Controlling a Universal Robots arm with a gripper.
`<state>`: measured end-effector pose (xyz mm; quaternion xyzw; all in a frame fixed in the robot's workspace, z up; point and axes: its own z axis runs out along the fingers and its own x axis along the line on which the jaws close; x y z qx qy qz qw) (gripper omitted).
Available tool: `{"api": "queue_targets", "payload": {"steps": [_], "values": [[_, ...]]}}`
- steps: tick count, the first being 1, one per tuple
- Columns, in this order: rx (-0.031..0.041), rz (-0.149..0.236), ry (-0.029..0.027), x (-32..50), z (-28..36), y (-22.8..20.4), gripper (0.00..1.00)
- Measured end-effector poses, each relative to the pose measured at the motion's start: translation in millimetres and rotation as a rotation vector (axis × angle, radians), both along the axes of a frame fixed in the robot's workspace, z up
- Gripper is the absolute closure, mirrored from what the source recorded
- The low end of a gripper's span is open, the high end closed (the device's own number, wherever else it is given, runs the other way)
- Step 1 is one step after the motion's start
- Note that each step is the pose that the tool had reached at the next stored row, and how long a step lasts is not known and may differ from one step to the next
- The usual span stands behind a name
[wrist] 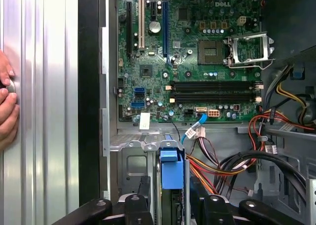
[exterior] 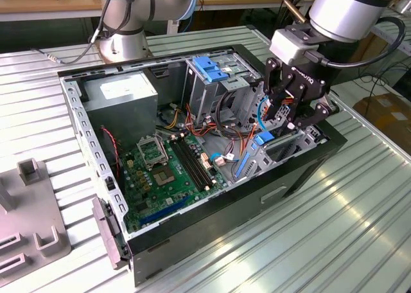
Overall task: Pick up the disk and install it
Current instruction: 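Insert the disk into the insertion slot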
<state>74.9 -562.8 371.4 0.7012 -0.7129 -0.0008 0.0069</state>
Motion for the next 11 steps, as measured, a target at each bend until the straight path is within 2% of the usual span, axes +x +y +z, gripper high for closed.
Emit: {"api": "queue_targets", "payload": {"steps": [3, 6, 7, 8, 11], "values": [[0.0002, 0.0, 0.0, 0.9, -0.3, 0.0, 0.55], [-0.0002, 0.0, -0.0001, 15.6, -3.4, 0.0, 0.76], [-0.0009, 0.0, 0.0, 23.4, -6.4, 0.0, 0.76], [-0.0015, 0.0, 0.0, 26.2, -8.1, 0.0, 0.82], [-0.0025, 0.0, -0.0015, 34.6, -16.6, 0.0, 0.82]]}}
